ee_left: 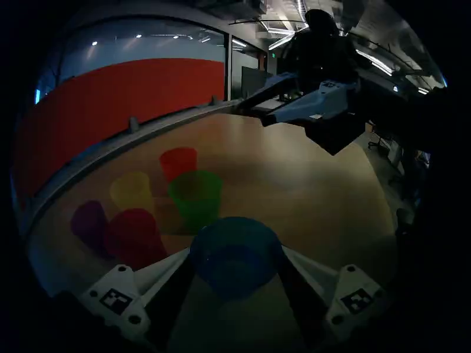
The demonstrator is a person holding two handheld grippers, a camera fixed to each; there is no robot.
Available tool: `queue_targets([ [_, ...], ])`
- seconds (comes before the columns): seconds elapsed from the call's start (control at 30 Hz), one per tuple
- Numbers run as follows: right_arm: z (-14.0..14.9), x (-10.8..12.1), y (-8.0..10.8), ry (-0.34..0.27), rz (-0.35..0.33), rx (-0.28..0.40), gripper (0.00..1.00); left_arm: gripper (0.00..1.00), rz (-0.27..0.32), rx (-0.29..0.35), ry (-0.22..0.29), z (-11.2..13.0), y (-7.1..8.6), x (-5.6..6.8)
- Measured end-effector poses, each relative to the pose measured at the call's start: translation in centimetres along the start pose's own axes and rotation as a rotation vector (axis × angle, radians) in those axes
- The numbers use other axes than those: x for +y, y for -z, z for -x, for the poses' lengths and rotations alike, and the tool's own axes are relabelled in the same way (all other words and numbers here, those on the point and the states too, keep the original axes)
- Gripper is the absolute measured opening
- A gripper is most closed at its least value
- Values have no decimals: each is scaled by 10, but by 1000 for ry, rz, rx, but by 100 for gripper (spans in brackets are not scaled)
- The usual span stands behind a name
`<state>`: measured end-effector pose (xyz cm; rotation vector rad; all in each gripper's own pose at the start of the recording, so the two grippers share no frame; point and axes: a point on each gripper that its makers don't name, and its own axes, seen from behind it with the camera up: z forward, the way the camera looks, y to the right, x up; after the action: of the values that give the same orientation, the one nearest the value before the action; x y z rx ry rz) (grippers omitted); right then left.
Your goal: Pour water
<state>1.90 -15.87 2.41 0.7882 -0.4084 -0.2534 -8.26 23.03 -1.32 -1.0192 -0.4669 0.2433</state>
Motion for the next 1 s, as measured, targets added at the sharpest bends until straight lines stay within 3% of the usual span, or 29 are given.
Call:
queue_targets([
  [1.0, 19, -28, -43, 35, -54, -34, 100, 87, -158, 215, 28, -64, 63, -39],
])
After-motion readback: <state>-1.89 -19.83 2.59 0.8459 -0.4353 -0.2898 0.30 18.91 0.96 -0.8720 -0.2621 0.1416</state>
